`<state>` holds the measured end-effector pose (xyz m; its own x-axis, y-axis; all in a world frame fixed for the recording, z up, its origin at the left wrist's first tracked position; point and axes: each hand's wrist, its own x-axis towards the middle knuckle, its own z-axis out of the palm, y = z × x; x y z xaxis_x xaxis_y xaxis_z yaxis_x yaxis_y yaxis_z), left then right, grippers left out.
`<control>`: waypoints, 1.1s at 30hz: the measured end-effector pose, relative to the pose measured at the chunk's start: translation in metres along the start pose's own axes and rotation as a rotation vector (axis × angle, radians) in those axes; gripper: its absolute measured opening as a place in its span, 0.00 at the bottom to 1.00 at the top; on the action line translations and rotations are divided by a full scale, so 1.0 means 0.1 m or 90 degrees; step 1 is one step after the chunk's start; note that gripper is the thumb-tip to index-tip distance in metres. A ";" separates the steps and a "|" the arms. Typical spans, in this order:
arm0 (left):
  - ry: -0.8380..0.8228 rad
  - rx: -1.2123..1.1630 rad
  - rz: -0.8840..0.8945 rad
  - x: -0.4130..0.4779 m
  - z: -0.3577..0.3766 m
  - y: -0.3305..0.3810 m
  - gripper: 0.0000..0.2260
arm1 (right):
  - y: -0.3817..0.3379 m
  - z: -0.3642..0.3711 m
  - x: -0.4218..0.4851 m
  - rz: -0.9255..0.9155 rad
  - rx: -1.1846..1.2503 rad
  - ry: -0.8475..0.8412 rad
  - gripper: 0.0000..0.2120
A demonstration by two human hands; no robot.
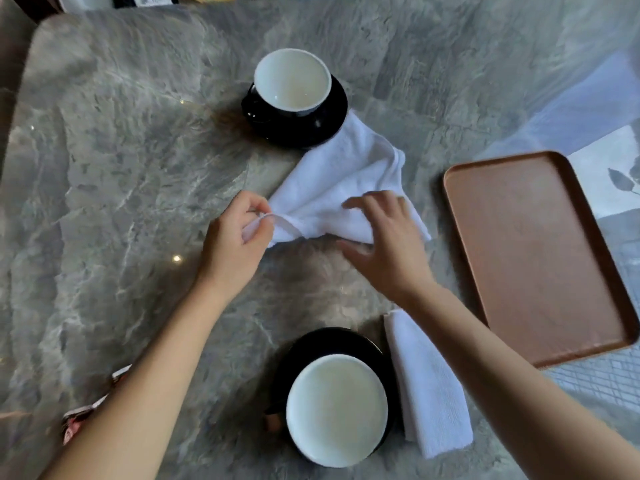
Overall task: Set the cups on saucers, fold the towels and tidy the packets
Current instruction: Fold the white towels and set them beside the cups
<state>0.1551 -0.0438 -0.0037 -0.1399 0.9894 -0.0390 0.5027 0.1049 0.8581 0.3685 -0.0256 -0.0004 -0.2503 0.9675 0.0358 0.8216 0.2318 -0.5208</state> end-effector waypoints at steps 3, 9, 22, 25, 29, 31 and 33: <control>-0.057 -0.104 0.019 -0.02 -0.15 0.19 0.02 | -0.41 0.14 0.00 -0.077 0.076 -0.054 0.16; -0.158 -0.102 0.009 -0.07 -0.59 0.26 0.07 | -0.74 0.22 0.15 -0.065 0.066 0.066 0.07; -0.119 -0.087 -0.067 -0.09 -1.58 -0.52 0.11 | -1.43 0.36 0.63 -0.156 0.069 0.043 0.06; -0.103 -0.143 -0.114 -0.19 -1.95 -0.69 0.03 | -1.64 0.40 0.69 -0.126 0.097 0.016 0.07; -0.047 -0.150 -0.143 -0.34 -2.33 -0.85 0.09 | -1.77 0.37 0.80 -0.143 0.084 -0.187 0.06; -0.021 -0.079 -0.148 -0.40 -2.43 -0.91 0.13 | -1.78 0.32 0.85 -0.187 0.076 -0.250 0.06; 0.020 -0.015 -0.145 -0.45 -2.46 -0.96 0.13 | -1.79 0.26 0.92 -0.209 0.149 -0.243 0.08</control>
<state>-0.0968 -0.1228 0.0414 -0.2742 0.9368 -0.2172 0.4357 0.3224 0.8404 0.1848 0.0195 0.0740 -0.6772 0.7332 -0.0611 0.5449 0.4440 -0.7113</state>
